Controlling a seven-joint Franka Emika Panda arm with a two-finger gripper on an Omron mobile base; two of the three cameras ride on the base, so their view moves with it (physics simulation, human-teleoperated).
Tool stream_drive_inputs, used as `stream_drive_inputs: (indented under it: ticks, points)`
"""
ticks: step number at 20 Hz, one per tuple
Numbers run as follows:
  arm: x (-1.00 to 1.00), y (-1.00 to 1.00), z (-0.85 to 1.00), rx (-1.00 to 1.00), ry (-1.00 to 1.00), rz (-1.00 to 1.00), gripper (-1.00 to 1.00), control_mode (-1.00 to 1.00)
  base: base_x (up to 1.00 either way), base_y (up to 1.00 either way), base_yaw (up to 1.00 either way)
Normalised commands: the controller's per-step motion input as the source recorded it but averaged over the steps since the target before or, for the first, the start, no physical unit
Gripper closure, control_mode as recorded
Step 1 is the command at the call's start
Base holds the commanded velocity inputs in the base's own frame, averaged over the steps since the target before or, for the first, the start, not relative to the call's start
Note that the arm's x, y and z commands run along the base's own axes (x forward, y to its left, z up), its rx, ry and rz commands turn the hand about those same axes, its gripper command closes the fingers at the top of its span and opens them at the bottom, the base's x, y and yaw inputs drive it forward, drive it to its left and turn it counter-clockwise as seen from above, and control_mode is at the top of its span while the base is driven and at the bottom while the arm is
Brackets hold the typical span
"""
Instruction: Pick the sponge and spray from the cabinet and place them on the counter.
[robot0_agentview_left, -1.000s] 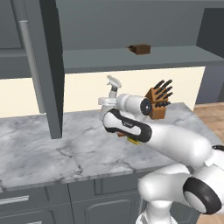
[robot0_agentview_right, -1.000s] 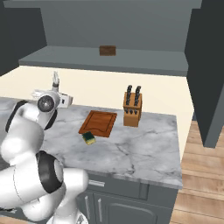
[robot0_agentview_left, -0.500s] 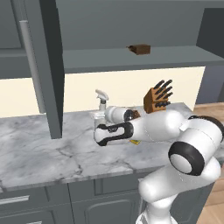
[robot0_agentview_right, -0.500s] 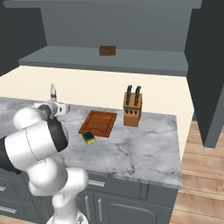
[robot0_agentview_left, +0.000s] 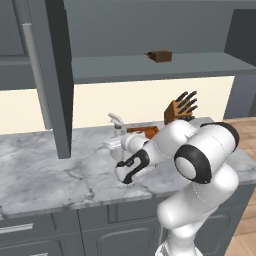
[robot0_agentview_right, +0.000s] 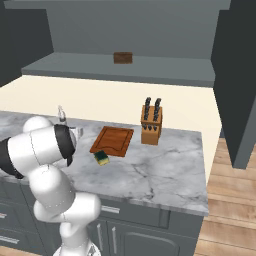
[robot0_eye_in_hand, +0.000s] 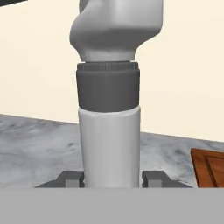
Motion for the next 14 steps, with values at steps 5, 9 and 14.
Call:
stream_drive_inputs:
  ticks: [5,9,14]
  points:
    - [0.05,0.01,-0.08,0.0,0.03,0.0,1.0,-1.0,0.0,0.0,0.0]
    - [0.15,0.08,-0.23,0.0,0.07,0.0,1.0,-1.0,0.0,0.0,0.0]
    - [0.1,0.09,-0.34,0.0,0.07,0.0,1.0,-1.0,0.0,0.0,0.0]
